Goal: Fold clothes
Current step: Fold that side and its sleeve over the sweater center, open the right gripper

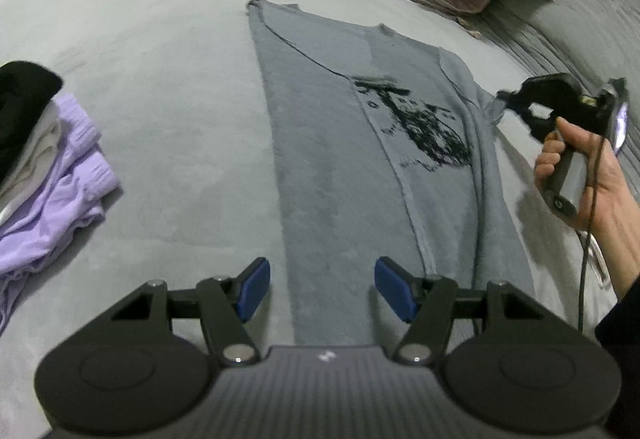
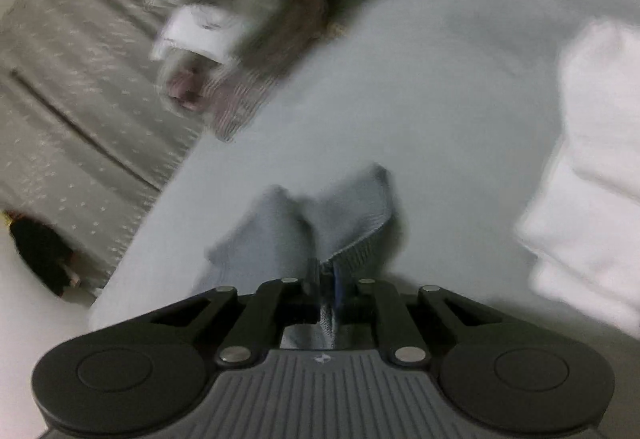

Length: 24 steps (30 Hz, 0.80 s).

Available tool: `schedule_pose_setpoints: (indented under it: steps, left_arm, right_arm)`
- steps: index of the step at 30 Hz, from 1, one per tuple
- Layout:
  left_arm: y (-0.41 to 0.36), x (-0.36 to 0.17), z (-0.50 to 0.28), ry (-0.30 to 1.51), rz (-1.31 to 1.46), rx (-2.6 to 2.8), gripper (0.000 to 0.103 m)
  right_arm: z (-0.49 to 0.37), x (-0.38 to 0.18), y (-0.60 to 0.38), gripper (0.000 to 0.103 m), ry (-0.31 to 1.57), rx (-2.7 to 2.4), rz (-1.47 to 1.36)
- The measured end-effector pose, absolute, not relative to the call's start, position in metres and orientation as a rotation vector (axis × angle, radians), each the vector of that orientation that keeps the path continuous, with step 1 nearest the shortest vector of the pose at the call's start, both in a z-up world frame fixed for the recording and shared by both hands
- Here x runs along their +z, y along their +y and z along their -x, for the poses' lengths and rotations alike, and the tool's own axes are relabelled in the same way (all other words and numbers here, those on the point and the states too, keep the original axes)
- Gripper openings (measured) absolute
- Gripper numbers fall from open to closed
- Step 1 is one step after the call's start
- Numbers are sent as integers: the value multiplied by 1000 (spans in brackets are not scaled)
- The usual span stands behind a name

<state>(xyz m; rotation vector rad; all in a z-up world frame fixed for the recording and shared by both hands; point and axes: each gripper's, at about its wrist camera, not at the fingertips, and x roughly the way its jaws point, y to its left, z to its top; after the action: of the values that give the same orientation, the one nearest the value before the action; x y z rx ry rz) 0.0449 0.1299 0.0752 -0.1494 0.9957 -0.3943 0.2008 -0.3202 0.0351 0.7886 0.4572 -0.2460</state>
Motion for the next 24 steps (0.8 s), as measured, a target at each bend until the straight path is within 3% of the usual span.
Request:
schedule_pose_setpoints:
  steps: [9,14,19,21,24]
  left_arm:
    - [144,80,-50,999,206,-368,60]
    - [149,81,-53,998,217,-347,60]
    - [153,76,-55,1010,214,-331,60]
    - [155,76,-55,1010,217,-331,60]
    - [156,76,-56,1010,223,-335,60]
  right_arm:
    - [-220,70,-263,10,390,-161,-618]
    - [-229,90,-181,9,351,44,-299]
    - [-252,53,-81,9,557,153,147]
    - [-249,40,-65,9,550,155,211]
    - [-245,41,-78,10,524,155,83]
